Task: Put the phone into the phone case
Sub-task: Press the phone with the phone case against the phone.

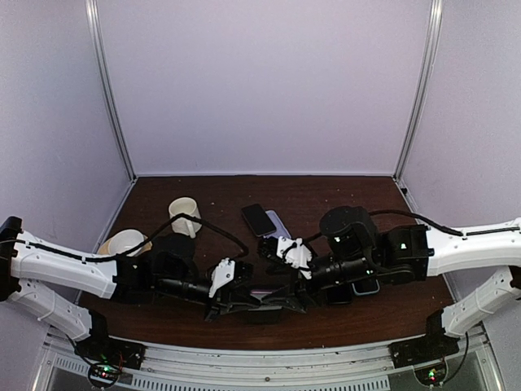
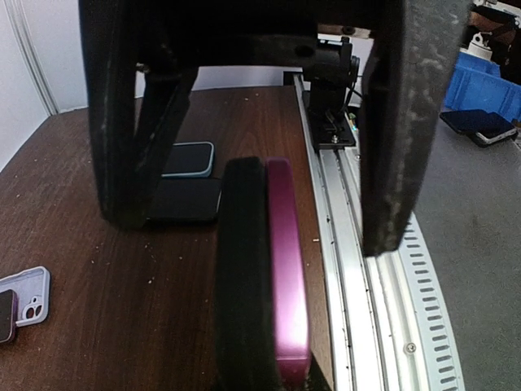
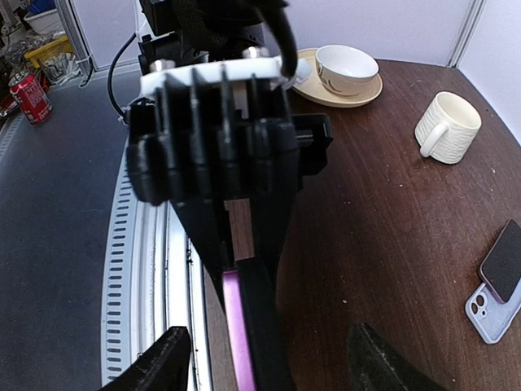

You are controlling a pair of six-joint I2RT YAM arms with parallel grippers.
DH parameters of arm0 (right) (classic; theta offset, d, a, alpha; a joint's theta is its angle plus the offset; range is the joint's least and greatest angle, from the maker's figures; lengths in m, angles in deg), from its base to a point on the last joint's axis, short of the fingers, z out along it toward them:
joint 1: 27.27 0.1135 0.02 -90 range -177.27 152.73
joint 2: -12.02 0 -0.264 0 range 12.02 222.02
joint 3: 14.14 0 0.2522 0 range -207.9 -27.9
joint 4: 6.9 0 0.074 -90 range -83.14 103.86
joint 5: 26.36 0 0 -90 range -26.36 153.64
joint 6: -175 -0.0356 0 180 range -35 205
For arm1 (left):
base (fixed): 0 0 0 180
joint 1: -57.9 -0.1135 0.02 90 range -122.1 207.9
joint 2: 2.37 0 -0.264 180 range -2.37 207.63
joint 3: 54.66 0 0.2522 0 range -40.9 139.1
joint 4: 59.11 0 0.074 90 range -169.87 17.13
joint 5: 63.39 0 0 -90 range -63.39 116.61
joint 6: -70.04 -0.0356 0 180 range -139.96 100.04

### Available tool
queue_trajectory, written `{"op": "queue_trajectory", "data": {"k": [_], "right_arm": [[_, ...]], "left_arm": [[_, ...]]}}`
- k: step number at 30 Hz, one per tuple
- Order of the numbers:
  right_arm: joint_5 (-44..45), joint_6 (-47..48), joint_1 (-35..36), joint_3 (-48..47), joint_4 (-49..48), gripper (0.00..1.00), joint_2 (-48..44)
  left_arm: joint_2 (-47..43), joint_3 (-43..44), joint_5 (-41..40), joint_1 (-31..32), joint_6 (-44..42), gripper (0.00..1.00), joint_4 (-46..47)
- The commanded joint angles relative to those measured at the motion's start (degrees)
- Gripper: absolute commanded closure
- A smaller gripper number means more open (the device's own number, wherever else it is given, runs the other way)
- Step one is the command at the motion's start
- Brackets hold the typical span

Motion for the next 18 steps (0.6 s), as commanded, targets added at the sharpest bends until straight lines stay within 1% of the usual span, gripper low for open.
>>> {"op": "queue_trajectory", "data": {"k": [1,7,11,15,16,18], "right_arm": [[-3.0,-0.7,-1.3,0.0,-4.8,0.36,1.7],[-4.8,-1.4,-2.4,0.4,-4.9,0.61,2.8],[-5.7,-1.8,-2.7,0.6,-4.2,0.73,3.1],[-6.0,-2.3,-2.8,0.6,-3.8,0.94,3.3],[-5.9,-2.3,-2.8,0.5,-3.6,0.98,3.4],[-5.6,-2.6,-2.8,0.7,-3.8,1.00,3.4]], "left_arm": [[-1.9,1.6,2.1,0.7,-1.2,1.00,6.3],[-2.9,1.1,2.2,0.9,-1.3,1.00,7.0],[-3.0,0.6,1.9,0.9,-1.3,1.00,7.9],[-2.6,0.6,1.5,0.9,-0.1,1.00,8.7],[-2.8,0.5,1.6,0.9,0.4,1.00,9.2],[-2.5,-0.1,1.3,0.9,1.0,1.00,10.3]]}}
